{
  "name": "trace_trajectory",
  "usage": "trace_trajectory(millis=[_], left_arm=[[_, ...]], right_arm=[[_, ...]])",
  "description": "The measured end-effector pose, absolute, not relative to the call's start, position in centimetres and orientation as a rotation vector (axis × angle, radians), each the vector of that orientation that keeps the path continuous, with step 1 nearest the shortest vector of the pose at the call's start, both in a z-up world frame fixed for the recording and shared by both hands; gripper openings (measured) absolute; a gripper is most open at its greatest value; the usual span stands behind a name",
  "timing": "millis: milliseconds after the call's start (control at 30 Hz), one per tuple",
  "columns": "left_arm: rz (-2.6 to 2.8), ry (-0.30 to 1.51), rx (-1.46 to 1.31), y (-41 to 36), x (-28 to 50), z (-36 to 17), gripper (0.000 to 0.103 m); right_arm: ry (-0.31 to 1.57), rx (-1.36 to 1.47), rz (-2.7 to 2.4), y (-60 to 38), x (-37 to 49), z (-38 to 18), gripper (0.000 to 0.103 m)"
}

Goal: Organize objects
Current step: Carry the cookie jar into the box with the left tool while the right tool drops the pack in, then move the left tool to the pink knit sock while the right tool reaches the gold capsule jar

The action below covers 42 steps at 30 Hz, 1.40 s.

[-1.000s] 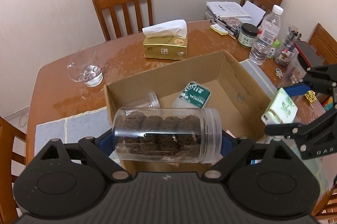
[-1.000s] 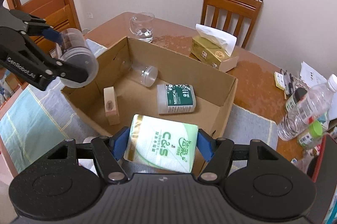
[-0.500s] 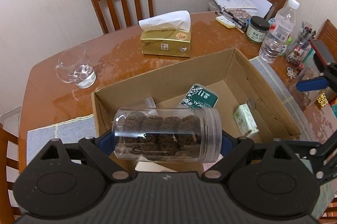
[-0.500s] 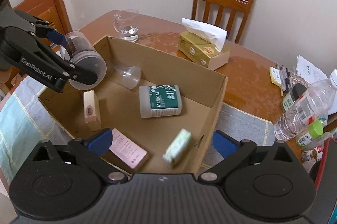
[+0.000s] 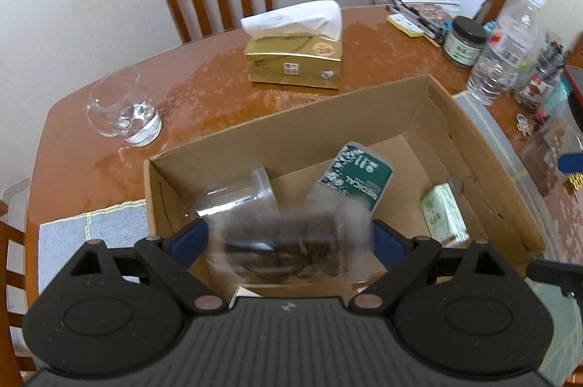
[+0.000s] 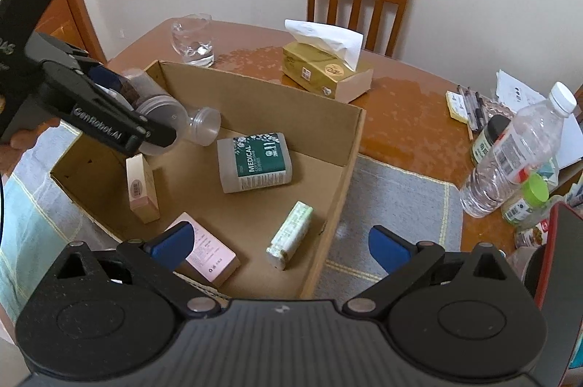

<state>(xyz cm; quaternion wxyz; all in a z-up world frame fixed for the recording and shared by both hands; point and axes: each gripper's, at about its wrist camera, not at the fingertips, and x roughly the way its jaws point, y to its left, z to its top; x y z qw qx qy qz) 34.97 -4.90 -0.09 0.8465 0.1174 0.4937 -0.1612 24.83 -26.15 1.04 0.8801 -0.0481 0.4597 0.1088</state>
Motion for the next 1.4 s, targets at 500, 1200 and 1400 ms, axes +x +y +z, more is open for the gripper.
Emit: trace_trajectory(millis=[500, 1200, 1400], left_arm=[[-0.316, 0.935, 0.231, -3.5, 31.4, 2.5, 0.097], [-0.295, 0.947, 0.164, 1.7, 20.9, 1.4, 0.099], [-0.293, 0.97, 0.142, 3.5, 19.2, -0.7, 0.099]], right_arm=[[0.968, -0.025, 0.141, -26.8, 22.9, 0.7, 0.103], [0.994, 0.065, 0.012, -23.2, 15.0, -1.1, 0.103], [0.995, 0.066, -0.011, -21.4, 13.3, -1.7, 0.103]])
